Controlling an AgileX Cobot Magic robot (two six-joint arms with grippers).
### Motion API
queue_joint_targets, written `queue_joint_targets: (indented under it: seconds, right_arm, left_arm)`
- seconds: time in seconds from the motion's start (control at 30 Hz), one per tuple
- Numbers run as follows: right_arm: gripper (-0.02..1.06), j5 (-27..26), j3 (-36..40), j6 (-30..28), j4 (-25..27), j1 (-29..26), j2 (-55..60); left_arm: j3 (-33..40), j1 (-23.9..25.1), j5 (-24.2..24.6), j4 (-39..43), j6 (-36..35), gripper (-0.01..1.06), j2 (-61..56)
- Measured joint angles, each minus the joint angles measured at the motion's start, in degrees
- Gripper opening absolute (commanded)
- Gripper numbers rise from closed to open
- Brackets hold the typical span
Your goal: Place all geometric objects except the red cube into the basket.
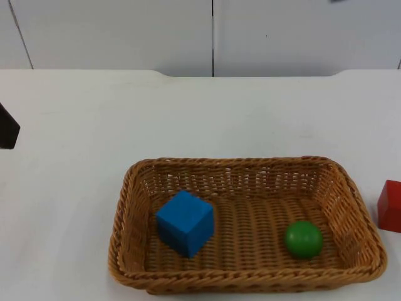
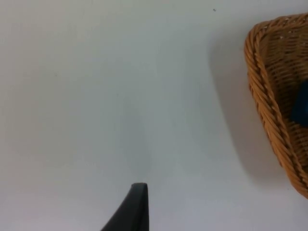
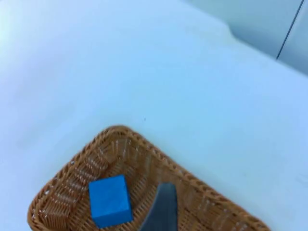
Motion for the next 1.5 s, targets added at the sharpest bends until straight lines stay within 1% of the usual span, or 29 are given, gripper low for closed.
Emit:
queue_joint_targets:
  seconds: [0.1,0.17,0.2,0.4,0.43,0.57,0.6,0.73,0.77,0.8,0.9,0.97,1.0,1.1,1.17,1.2,1.23,1.27,1.33,1.4,1.43,1.5]
  right_arm:
    - [0.73,0.7,0.6,-0.9,0.0,0.0,-5.0]
    - [0.73,0.7,2.3,-1.1,0.0,0.0,-8.7]
    - [0.73,0.7,2.3,-1.1,0.0,0.0,-8.7]
    - [0.73,1.6,9.3,-1.2,0.0,0.0,-22.2]
    - [0.73,1.6,9.3,-1.2,0.0,0.0,-22.2]
    - [0.73,3.2,15.3,-1.2,0.0,0.0,-34.3]
    - [0.73,3.2,15.3,-1.2,0.0,0.0,-34.3]
    - [0.73,5.3,19.2,-1.2,0.0,0.0,-44.9]
    - [0.73,6.5,19.8,-1.2,0.0,0.0,-47.5]
    - [0.73,6.5,19.8,-1.2,0.0,0.0,-47.5]
    - [0.73,10.1,21.1,-1.0,0.0,0.0,-52.9]
    - [0.73,13.0,21.8,-0.2,0.0,0.0,-55.9]
    - [0.73,13.0,21.8,-0.2,0.0,0.0,-55.9]
    - [0.73,17.9,22.2,1.0,-0.5,0.0,-60.0]
    - [0.73,19.7,22.3,2.2,-1.6,0.0,-61.5]
    - [0.73,21.1,22.3,2.8,-2.4,0.0,-62.6]
    - [0.73,21.1,22.3,2.8,-2.4,0.0,-62.6]
    - [0.73,23.3,22.3,4.1,-3.8,0.0,-64.2]
    - [0.73,25.1,22.3,4.5,-5.1,0.0,-65.5]
    - [0.73,27.9,22.4,5.1,-6.6,0.0,-66.7]
    - [0.73,27.9,22.4,5.1,-6.6,0.0,-66.7]
    - [0.73,29.1,22.5,6.0,-7.4,0.0,-66.8]
  left_arm:
    - [0.0,0.0,0.0,-0.9,1.4,1.05,-4.0]
    - [0.0,0.0,0.0,-1.8,2.7,1.05,-8.1]
    - [0.0,0.0,0.0,-1.8,2.7,1.05,-8.1]
    - [0.0,0.0,0.6,-2.4,5.4,1.05,-23.6]
    - [0.0,0.0,0.6,-2.4,5.4,1.05,-23.6]
    - [0.0,0.0,4.7,-2.4,5.9,1.05,-34.7]
    - [0.0,0.0,4.7,-2.4,5.9,1.05,-34.7]
    - [0.0,0.0,9.6,-2.4,5.9,1.05,-42.3]
    - [0.0,0.0,10.4,-2.4,5.9,1.05,-44.1]
    - [0.0,0.0,10.4,-2.4,5.9,1.05,-44.1]
    - [0.6,0.0,11.1,-2.4,3.9,1.05,-48.8]
    - [2.4,0.0,11.2,-2.4,3.3,1.05,-51.9]
    - [2.4,0.0,11.2,-2.4,3.3,1.05,-51.9]
    - [7.0,0.0,11.8,-2.4,2.8,1.05,-56.3]
    - [8.7,0.0,12.2,-2.4,2.7,1.05,-57.3]
    - [10.1,0.0,13.2,-2.2,2.4,1.05,-57.3]
    - [10.1,0.0,13.2,-2.2,2.4,1.05,-57.3]
    - [10.5,0.0,13.8,-1.4,1.6,1.05,-57.3]
    - [10.9,0.0,14.1,0.4,0.0,1.05,-57.3]
    - [10.9,0.0,15.0,4.3,-1.6,1.05,-57.3]
    - [10.9,0.0,15.0,4.3,-1.6,1.05,-57.3]
    - [11.6,0.0,15.2,7.2,-3.2,1.05,-57.3]
